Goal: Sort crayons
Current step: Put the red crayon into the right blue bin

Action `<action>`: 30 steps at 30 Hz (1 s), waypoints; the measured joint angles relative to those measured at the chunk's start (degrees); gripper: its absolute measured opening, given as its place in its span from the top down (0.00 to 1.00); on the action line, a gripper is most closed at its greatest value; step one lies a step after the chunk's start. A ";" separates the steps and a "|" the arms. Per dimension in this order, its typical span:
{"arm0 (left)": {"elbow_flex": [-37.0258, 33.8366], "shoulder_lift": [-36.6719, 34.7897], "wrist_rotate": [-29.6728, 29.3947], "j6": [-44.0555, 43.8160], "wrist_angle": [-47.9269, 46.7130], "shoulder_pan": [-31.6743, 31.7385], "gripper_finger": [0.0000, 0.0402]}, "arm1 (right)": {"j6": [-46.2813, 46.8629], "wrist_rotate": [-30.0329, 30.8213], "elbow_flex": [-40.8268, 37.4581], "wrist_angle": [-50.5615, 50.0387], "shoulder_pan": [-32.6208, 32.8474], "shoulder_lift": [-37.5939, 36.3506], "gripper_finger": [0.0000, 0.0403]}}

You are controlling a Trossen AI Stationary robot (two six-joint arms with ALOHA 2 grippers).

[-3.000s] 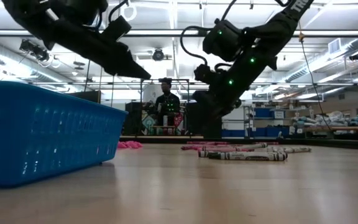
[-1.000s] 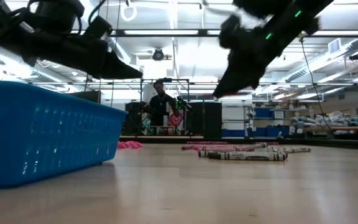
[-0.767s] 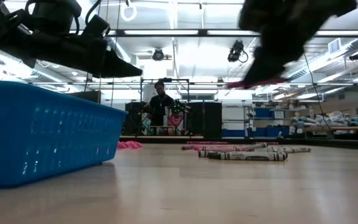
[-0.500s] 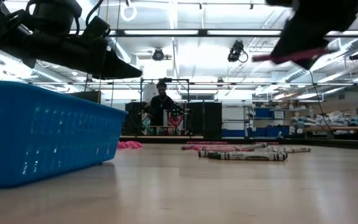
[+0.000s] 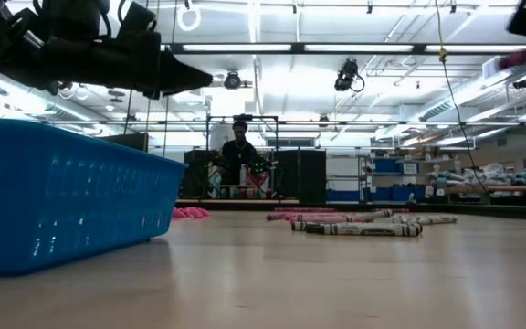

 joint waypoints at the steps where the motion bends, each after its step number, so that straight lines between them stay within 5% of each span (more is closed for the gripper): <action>1: 0.00 0.00 -0.02 0.62 0.32 0.00 0.65 | 1.41 -0.35 0.00 0.18 0.71 0.67 0.88; 13: 0.00 0.02 -0.04 6.11 3.05 0.02 0.65 | 22.86 -4.50 0.04 2.16 9.53 7.32 0.88; 21: 0.00 0.02 -0.04 6.71 4.17 0.02 0.65 | 19.52 -7.94 0.02 3.47 9.66 15.09 0.86; 30: 0.00 0.02 -0.04 6.74 4.43 0.02 0.65 | 19.47 -11.21 0.04 3.03 8.50 16.94 0.73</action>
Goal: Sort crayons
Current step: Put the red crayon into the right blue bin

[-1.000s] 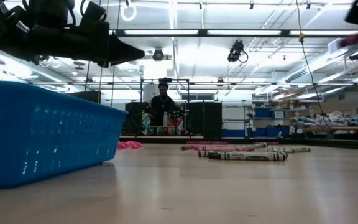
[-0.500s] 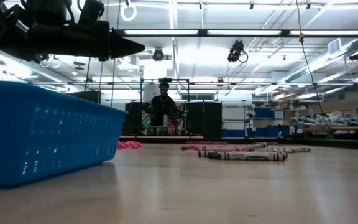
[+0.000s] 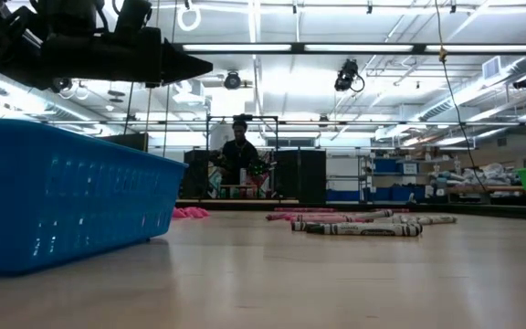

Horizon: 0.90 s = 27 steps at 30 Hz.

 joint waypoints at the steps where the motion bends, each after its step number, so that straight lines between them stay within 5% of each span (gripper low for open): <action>1: 0.00 0.00 0.00 0.01 0.02 0.00 0.65 | 0.01 0.27 -0.03 -0.40 0.00 -0.29 0.71; 9: 0.00 0.00 0.00 0.35 -0.02 0.00 0.65 | -0.79 -1.51 -0.07 -2.04 -0.75 -3.65 0.68; 17: 0.00 0.00 -0.02 0.73 -0.81 -0.07 0.65 | -4.53 5.31 -0.07 -5.81 -2.06 -10.65 0.68; 27: 0.00 0.00 0.00 -5.24 -7.67 -0.06 0.65 | -16.39 29.34 -0.07 -10.83 -7.30 -12.73 0.68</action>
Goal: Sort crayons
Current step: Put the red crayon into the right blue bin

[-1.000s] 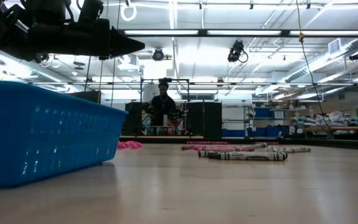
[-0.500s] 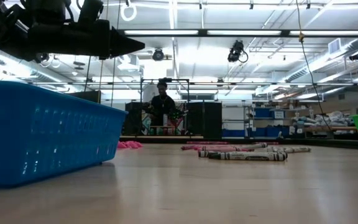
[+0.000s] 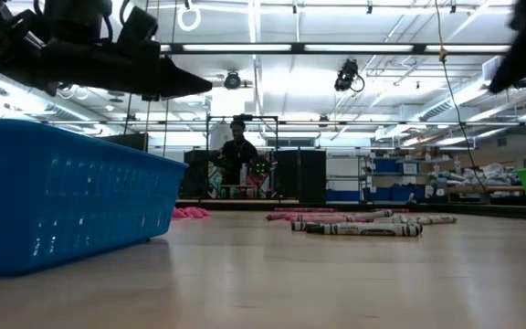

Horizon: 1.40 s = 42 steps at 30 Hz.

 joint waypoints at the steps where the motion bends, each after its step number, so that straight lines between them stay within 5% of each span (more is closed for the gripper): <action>1: 0.00 0.00 0.00 -0.26 -0.56 0.00 0.65 | -1.33 0.73 -0.12 -0.25 -1.14 0.01 0.68; 9: 5.73 0.02 0.02 -4.78 -18.28 0.06 0.65 | -17.44 -2.92 -3.40 5.28 -12.35 0.09 0.68; 17: 13.87 0.02 0.07 -10.02 -35.17 0.65 0.65 | -31.06 1.51 -11.96 21.50 -21.46 -0.04 0.68; 27: 14.05 1.21 2.01 -18.37 -36.33 0.22 0.65 | -48.31 1.22 -20.79 43.62 -30.67 -1.86 0.68; 42: 18.32 13.65 2.01 -22.45 -36.02 0.22 0.65 | -61.32 2.10 -36.48 75.30 -39.50 -11.01 0.68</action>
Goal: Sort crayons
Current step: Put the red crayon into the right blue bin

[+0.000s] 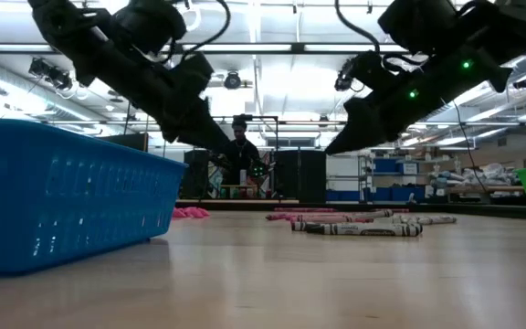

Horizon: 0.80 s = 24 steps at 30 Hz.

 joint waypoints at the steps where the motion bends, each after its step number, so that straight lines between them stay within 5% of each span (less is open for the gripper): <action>1: 0.33 0.64 0.00 0.00 -0.12 0.00 0.65 | -1.26 -0.82 -0.31 2.18 -0.18 0.02 0.68; 24: 15.26 15.81 -1.73 -5.33 -8.36 2.75 0.65 | -6.78 -2.16 -1.30 8.61 -0.42 0.65 0.68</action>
